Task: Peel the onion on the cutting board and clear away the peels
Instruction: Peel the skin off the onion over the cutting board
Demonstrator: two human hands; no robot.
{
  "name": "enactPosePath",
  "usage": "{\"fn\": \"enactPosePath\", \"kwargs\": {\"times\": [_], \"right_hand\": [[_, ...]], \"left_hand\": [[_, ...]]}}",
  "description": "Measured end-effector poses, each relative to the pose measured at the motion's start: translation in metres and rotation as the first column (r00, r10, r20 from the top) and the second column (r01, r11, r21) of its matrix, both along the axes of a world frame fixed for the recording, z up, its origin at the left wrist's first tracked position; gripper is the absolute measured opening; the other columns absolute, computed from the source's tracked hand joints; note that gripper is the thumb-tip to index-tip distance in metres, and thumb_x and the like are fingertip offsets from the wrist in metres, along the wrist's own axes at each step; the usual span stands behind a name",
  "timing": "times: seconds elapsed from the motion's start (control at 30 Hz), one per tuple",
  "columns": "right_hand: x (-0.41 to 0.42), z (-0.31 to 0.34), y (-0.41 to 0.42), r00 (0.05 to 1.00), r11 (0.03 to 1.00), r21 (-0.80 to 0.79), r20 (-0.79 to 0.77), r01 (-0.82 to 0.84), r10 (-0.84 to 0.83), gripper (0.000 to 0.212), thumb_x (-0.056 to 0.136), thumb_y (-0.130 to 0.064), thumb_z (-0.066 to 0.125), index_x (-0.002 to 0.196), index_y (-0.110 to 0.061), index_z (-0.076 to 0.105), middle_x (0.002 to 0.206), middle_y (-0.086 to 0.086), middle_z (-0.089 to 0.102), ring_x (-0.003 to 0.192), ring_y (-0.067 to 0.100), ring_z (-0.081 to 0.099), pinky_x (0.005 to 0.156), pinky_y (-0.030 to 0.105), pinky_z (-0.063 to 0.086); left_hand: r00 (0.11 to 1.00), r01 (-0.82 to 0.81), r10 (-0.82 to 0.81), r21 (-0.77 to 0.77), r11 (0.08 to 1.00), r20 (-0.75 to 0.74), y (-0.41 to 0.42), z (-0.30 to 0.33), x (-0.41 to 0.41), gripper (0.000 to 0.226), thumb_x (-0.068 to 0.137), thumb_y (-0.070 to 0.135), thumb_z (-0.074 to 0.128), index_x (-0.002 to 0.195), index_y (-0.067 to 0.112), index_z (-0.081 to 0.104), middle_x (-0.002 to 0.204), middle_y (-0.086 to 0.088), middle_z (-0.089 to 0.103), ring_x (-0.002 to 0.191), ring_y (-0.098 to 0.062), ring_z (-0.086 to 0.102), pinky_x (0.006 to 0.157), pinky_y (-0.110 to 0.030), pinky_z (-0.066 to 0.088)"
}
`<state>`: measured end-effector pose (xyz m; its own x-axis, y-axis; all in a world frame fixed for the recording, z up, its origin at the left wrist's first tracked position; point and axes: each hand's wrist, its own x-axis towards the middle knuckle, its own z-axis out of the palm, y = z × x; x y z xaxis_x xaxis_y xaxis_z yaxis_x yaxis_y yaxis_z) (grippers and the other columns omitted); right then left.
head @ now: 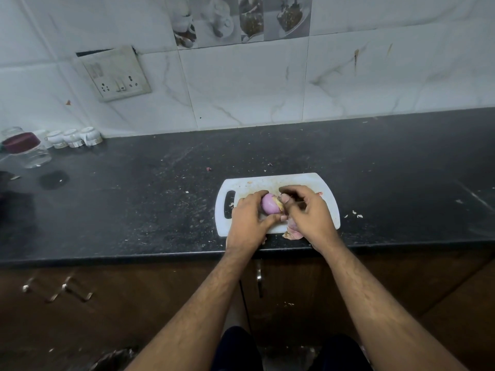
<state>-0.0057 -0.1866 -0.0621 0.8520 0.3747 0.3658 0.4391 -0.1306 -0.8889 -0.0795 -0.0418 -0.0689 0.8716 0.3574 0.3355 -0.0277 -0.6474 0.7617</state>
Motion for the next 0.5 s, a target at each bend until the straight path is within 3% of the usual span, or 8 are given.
{"fn": "enactPosePath", "kwargs": {"times": [0.1, 0.13, 0.27, 0.33, 0.5], "right_hand": [[-0.0033, 0.0028, 0.0, 0.999, 0.999, -0.014, -0.018, -0.033, 0.033, 0.011, 0.094, -0.016, 0.071, 0.105, -0.019, 0.074, 0.105, -0.005, 0.066, 0.079, 0.016, 0.065, 0.065, 0.016, 0.053], [-0.0036, 0.0027, 0.0001, 1.0, 0.999, -0.018, -0.014, -0.027, 0.027, 0.011, 0.094, -0.015, 0.071, 0.104, -0.018, 0.074, 0.104, -0.005, 0.066, 0.078, 0.016, 0.064, 0.063, 0.014, 0.052], [-0.0009, -0.0006, 0.0006, 0.997, 0.997, -0.076, 0.072, 0.009, -0.003, 0.014, 0.094, -0.013, 0.07, 0.104, -0.021, 0.075, 0.102, -0.011, 0.068, 0.096, 0.001, 0.062, 0.082, 0.01, 0.045], [-0.0003, -0.0017, 0.0002, 0.996, 0.996, -0.091, 0.084, 0.004, 0.004, 0.015, 0.094, -0.01, 0.068, 0.102, -0.021, 0.075, 0.101, -0.013, 0.068, 0.098, 0.002, 0.062, 0.084, 0.01, 0.044], [-0.001, -0.0024, 0.0011, 0.997, 0.996, -0.092, 0.08, 0.013, -0.006, 0.019, 0.096, -0.007, 0.063, 0.097, -0.023, 0.073, 0.098, -0.013, 0.069, 0.093, 0.004, 0.064, 0.082, 0.014, 0.047]], "left_hand": [[1.0, 0.028, -0.029, -0.045, 0.999, -0.011, 0.0002, 0.0006, -0.0007, 0.065, 0.075, 0.044, 0.089, 0.131, 0.022, 0.062, 0.118, 0.011, 0.066, 0.107, -0.002, 0.062, 0.086, -0.009, 0.044], [0.999, 0.033, -0.033, -0.054, 0.998, -0.011, 0.0004, 0.0, -0.0006, 0.067, 0.074, 0.043, 0.09, 0.131, 0.021, 0.062, 0.118, 0.011, 0.066, 0.107, -0.002, 0.062, 0.086, -0.009, 0.045], [0.999, 0.049, -0.048, -0.077, 0.996, 0.013, 0.0007, -0.0026, -0.0005, 0.066, 0.069, 0.031, 0.095, 0.123, 0.021, 0.058, 0.116, 0.01, 0.062, 0.108, -0.004, 0.061, 0.089, -0.016, 0.05], [0.999, 0.041, -0.039, -0.051, 0.998, 0.033, 0.0008, -0.0041, 0.0001, 0.065, 0.067, 0.028, 0.096, 0.116, 0.021, 0.054, 0.114, 0.006, 0.058, 0.105, -0.008, 0.059, 0.087, -0.019, 0.05], [0.999, 0.028, -0.027, -0.034, 0.999, 0.038, 0.0015, -0.0044, -0.0007, 0.063, 0.068, 0.024, 0.096, 0.113, 0.021, 0.051, 0.112, 0.003, 0.054, 0.102, -0.004, 0.053, 0.082, -0.009, 0.042]]}}
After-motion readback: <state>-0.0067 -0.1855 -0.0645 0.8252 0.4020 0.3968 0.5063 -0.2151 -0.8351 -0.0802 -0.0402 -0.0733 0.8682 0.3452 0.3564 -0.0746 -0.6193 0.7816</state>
